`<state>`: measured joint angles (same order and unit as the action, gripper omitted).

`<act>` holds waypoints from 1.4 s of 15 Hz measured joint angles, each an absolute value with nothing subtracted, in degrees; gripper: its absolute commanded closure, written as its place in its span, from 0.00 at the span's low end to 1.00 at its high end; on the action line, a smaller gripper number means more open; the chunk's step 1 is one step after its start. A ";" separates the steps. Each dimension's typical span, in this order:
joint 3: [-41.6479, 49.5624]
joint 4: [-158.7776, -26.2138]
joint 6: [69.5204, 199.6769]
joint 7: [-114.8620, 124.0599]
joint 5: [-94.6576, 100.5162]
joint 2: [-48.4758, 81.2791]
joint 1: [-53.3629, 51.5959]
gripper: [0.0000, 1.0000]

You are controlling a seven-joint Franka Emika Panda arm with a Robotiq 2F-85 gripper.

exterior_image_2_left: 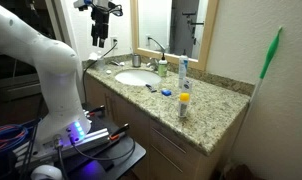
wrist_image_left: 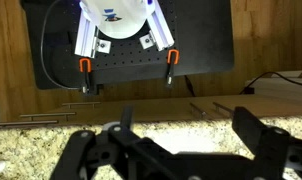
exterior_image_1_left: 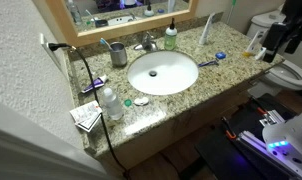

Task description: Run water over the green bottle

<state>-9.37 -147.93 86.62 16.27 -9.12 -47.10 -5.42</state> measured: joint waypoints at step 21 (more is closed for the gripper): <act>-6.19 -139.06 135.31 29.61 -7.21 -23.20 4.10 0.00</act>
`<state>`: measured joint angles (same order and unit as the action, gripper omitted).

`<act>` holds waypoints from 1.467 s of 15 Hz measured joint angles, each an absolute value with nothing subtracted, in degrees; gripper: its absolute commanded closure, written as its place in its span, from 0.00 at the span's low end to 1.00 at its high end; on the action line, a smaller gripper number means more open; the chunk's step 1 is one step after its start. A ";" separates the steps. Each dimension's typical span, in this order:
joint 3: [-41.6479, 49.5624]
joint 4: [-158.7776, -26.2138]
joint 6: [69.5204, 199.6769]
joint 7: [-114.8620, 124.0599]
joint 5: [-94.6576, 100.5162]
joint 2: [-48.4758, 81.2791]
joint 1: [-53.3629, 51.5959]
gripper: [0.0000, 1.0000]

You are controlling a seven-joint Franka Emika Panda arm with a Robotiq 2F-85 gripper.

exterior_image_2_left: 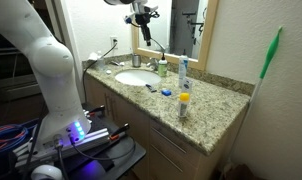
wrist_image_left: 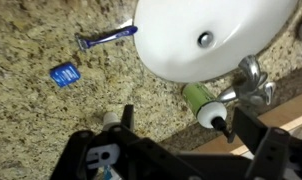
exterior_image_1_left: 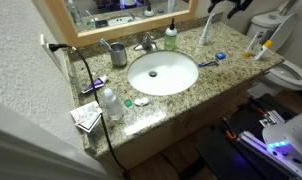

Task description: Run water over the green bottle

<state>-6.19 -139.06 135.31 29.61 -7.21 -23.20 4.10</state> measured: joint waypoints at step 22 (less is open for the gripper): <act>-5.73 -124.56 150.23 34.85 8.20 -0.32 2.13 0.00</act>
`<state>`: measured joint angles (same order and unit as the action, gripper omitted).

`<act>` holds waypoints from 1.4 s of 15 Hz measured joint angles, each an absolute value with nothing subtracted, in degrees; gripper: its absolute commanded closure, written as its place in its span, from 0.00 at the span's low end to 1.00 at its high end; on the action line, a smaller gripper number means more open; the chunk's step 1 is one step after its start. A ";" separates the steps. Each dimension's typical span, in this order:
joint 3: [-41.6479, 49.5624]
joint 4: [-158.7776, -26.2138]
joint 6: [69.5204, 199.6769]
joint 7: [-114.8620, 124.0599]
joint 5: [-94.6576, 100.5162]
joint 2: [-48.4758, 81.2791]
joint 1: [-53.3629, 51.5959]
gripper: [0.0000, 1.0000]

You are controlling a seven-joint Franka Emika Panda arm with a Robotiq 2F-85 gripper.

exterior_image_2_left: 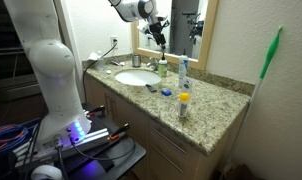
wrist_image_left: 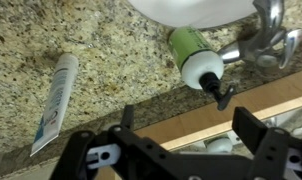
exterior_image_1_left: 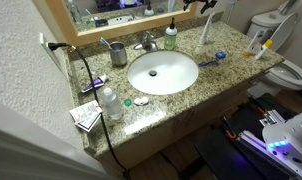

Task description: Run water over the green bottle

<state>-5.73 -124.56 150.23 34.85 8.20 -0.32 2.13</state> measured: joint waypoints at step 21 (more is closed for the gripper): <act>-2.66 -110.45 153.28 29.49 -5.04 15.51 -3.43 0.00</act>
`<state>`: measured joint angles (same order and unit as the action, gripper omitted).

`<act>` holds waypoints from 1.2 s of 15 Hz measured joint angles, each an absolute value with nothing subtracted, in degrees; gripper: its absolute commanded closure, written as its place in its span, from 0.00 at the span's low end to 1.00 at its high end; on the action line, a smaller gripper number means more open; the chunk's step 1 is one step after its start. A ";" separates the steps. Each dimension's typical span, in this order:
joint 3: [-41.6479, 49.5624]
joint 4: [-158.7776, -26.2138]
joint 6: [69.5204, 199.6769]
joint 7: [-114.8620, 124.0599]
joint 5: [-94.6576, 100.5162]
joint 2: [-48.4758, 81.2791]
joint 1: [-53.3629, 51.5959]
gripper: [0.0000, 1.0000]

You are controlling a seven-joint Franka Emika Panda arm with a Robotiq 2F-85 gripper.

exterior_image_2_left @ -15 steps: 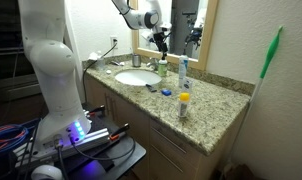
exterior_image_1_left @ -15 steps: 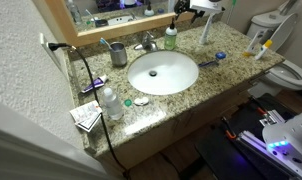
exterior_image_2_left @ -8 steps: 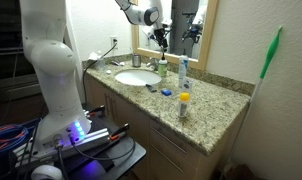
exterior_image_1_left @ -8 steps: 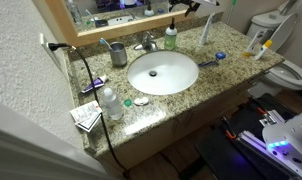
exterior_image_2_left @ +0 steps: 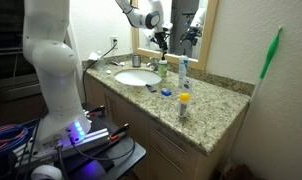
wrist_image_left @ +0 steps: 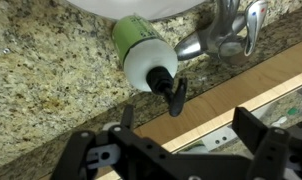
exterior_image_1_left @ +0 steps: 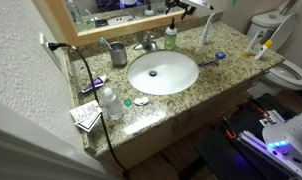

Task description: Run water over the green bottle

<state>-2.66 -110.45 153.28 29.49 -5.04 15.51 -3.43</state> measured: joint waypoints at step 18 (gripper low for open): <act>-0.51 -104.49 149.52 30.94 -7.14 21.63 -4.42 0.16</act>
